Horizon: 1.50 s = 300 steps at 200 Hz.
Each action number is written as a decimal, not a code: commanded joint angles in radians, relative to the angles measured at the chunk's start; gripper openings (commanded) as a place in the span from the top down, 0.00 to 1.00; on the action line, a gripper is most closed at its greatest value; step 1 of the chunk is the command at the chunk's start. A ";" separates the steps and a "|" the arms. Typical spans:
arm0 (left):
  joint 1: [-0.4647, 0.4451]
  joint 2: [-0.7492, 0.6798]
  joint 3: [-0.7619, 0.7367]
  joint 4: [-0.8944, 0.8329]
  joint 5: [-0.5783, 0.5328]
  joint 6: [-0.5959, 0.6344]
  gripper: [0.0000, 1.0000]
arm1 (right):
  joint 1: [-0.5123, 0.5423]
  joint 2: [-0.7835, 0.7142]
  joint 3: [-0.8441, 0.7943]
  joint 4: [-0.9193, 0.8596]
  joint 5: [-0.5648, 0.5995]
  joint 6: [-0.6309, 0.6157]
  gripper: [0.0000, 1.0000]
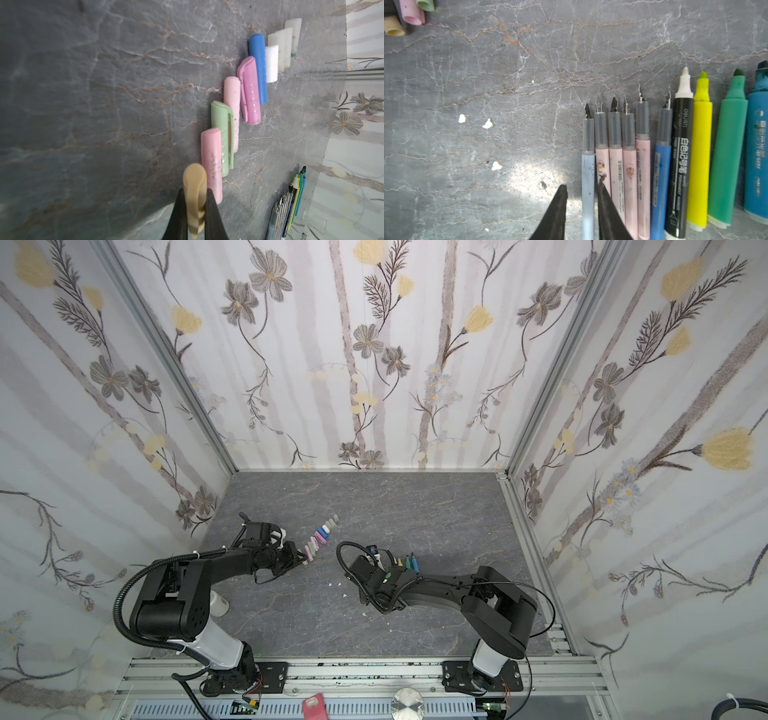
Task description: Open the pen caps
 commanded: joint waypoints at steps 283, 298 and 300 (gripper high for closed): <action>0.024 -0.414 0.239 -0.222 -0.138 -0.005 0.00 | -0.325 -0.405 -0.006 -0.027 0.108 -0.272 0.00; 0.036 -0.420 0.238 -0.206 -0.198 -0.001 0.00 | -0.397 -0.432 -0.001 -0.023 0.125 -0.306 0.00; 0.038 -0.421 0.238 -0.202 -0.205 0.000 0.00 | -0.408 -0.435 0.000 -0.022 0.128 -0.310 0.00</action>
